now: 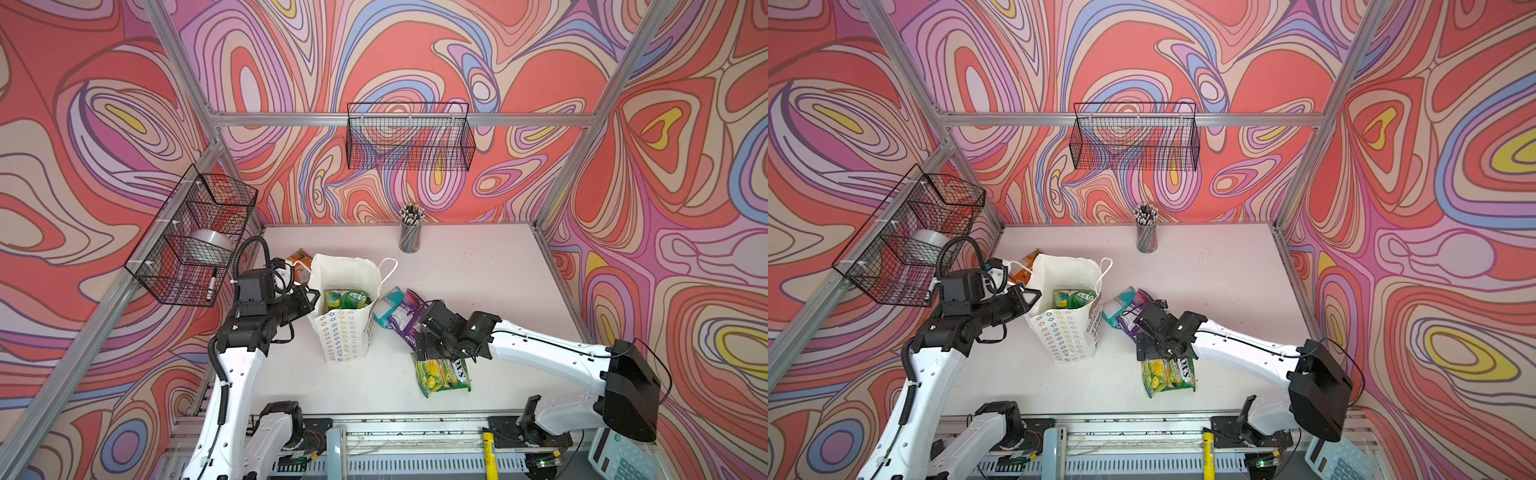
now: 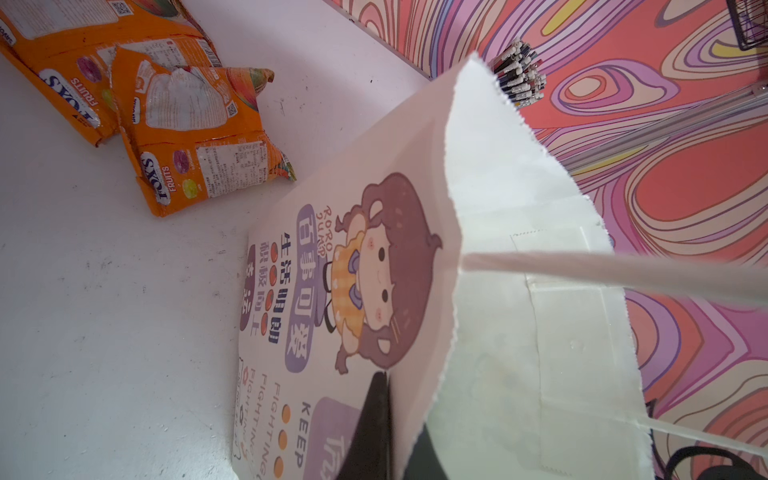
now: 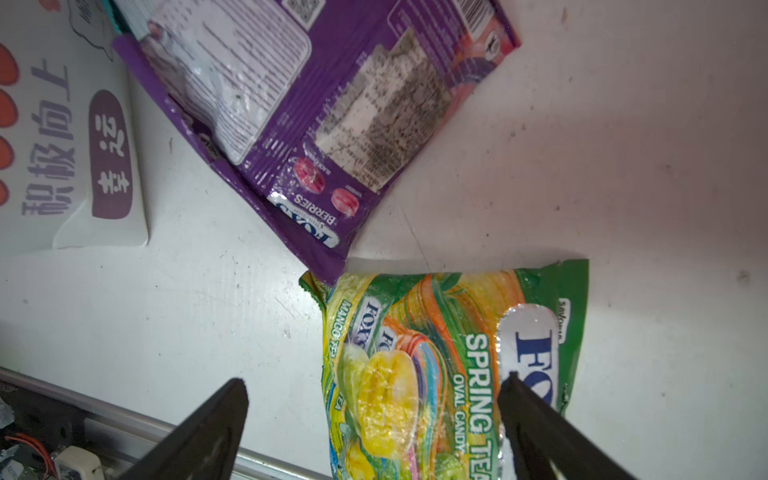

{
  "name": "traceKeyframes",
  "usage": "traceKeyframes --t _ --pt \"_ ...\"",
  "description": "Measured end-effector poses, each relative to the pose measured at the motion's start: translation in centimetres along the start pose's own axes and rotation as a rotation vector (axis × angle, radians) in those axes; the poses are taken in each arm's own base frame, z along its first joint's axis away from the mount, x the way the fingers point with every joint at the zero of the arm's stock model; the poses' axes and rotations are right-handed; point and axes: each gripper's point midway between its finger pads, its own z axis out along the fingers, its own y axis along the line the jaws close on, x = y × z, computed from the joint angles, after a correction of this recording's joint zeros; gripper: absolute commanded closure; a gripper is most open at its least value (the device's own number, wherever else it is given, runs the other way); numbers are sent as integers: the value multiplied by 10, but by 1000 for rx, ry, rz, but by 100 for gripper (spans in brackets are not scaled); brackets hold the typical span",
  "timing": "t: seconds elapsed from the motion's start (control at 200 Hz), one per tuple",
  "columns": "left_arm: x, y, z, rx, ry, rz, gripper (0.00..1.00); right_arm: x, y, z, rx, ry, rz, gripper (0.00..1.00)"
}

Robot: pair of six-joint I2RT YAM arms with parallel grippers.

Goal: Place the snacks into the paper bag
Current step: 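Lower the right gripper and grasp the green SPRING TEA bag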

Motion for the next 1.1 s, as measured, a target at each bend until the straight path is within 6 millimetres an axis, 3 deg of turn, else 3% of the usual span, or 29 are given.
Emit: traceKeyframes --t 0.135,0.391,0.726,0.866,1.102 --pt "0 0 0 1 0 0 100 14 -2 6 24 22 5 2" --pt "0 0 0 2 1 0 100 54 -24 20 124 98 14 2" --pt "0 -1 0 5 2 0 100 69 -29 41 184 125 31 2" --pt "0 -1 0 6 3 0 100 69 -28 44 191 121 41 14" --pt "0 -1 0 6 3 0 100 64 -25 44 177 93 67 51"
